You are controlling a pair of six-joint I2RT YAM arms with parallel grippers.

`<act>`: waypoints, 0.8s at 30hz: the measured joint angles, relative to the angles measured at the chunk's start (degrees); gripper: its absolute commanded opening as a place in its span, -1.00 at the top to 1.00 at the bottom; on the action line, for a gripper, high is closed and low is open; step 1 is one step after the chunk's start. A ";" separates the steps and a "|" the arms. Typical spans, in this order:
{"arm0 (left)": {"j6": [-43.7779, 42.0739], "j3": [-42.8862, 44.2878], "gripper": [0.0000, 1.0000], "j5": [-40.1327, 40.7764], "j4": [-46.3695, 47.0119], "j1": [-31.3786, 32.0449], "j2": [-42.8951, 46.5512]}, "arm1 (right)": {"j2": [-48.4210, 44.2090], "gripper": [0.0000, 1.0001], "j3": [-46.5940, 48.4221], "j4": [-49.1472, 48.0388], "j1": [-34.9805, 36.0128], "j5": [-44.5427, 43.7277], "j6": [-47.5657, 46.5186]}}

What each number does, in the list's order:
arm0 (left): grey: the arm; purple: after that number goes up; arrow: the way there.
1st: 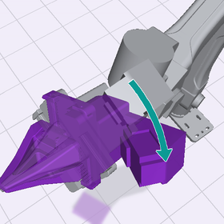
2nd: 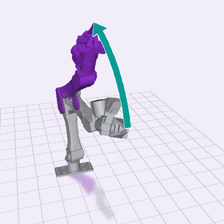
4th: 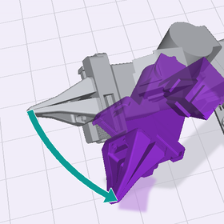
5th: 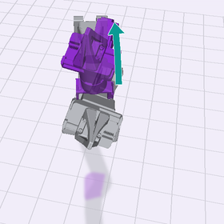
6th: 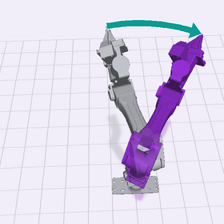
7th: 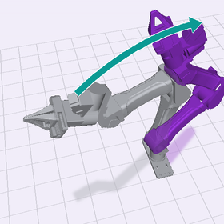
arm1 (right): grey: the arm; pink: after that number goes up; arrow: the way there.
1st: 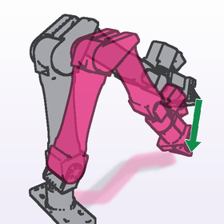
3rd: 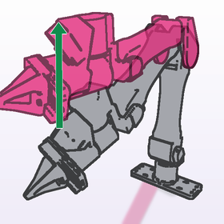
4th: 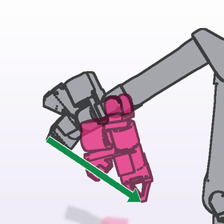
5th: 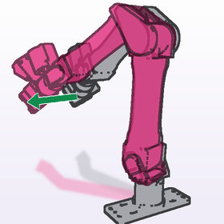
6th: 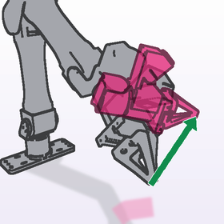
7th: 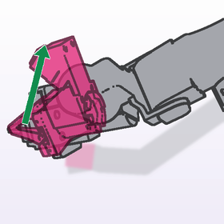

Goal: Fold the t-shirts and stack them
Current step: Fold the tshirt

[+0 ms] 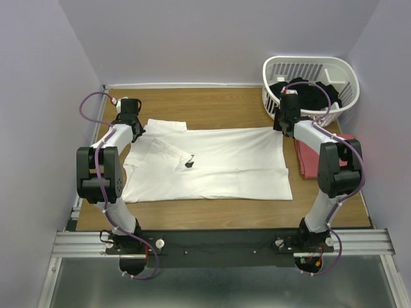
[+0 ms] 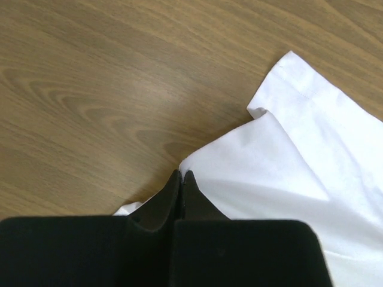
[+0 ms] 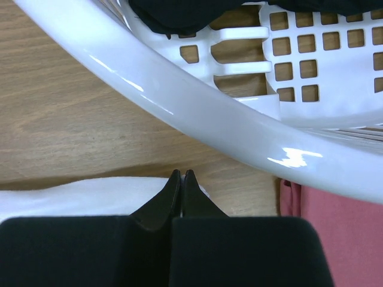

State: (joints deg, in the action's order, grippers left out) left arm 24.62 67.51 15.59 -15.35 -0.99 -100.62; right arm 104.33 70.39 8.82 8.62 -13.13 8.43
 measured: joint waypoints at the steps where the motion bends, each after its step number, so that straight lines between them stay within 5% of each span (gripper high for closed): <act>1: -0.02 -0.24 1.00 -0.09 0.04 -0.09 0.00 | 0.00 0.99 0.00 0.00 0.00 0.02 0.15; 24: 0.44 -8.81 1.00 -1.27 -2.14 -0.44 8.74 | -11.67 0.99 -12.02 -0.13 -0.11 2.21 7.17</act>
State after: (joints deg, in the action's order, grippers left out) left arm 25.06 58.70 14.33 -17.50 -1.43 -91.88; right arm 92.66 58.37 8.69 8.51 -10.92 15.59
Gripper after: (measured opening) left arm 0.010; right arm 0.012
